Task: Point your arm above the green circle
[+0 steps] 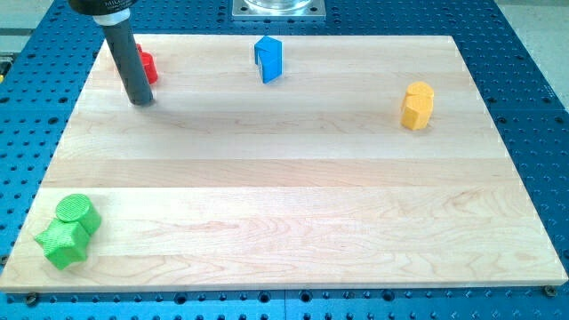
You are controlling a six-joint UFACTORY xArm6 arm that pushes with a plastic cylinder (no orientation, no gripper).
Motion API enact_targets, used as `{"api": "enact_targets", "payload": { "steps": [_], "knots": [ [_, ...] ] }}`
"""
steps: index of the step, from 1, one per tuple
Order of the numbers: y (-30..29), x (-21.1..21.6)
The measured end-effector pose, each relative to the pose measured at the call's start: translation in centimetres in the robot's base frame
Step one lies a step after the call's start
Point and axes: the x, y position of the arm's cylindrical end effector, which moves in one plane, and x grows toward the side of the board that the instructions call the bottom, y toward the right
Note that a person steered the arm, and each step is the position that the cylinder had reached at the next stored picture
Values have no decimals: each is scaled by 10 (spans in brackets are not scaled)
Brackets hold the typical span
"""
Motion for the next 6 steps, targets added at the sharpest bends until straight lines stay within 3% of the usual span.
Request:
{"api": "enact_targets", "payload": {
  "steps": [6],
  "knots": [
    [18, 8]
  ]
}}
